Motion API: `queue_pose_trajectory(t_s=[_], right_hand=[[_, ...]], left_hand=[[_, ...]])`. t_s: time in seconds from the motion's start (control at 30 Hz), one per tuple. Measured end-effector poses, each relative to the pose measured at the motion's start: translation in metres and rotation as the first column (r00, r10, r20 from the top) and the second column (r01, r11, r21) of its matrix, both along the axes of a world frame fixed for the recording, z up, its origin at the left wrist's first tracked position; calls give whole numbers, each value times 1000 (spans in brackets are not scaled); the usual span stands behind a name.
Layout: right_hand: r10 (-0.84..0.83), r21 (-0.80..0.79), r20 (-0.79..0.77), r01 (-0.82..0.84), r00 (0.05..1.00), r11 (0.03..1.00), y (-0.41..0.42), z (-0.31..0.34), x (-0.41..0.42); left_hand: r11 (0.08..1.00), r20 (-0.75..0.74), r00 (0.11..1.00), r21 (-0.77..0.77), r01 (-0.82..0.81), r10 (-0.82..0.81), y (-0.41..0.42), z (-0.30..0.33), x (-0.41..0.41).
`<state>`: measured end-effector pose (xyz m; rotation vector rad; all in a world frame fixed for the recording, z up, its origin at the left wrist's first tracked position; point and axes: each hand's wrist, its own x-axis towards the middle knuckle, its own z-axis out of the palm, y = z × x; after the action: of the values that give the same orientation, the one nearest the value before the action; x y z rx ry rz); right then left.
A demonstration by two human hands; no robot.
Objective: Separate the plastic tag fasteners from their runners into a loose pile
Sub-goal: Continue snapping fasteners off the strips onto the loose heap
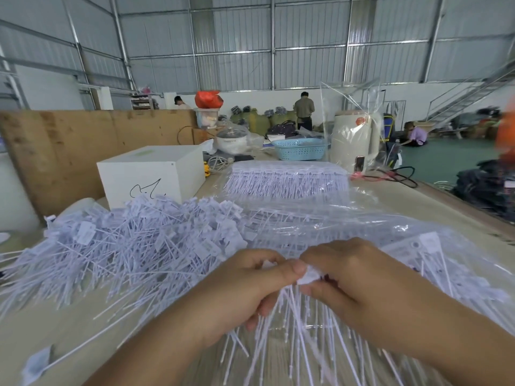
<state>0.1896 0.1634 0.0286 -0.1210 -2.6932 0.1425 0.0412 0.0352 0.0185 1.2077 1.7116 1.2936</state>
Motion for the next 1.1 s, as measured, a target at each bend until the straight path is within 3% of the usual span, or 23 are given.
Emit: queue_pose_trajectory(t_s=[0.1,0.27,0.67,0.93,1.1], right_hand=[[26,-32,-5,-27,1000,999,-1,0,-1],[89,-270,24,-79,996,959,6,5,4],[20,-338,-75,-44,997,940,0,-2,0],[-141,-286,-369,32,918,958,-17,-10,-12],[-223,-406,-534,-16,816,914,-14,-10,-14]], left_hand=[[1000,-29,999,11,25,-25,2,-2,1],[999,-99,995,31,25,-22,1,1,0],[997,-107,994,79,6,2,0,2,2],[958,246,963,232,-169,111,6,1,14],[922,575,805,215,-321,147,5,5,13]])
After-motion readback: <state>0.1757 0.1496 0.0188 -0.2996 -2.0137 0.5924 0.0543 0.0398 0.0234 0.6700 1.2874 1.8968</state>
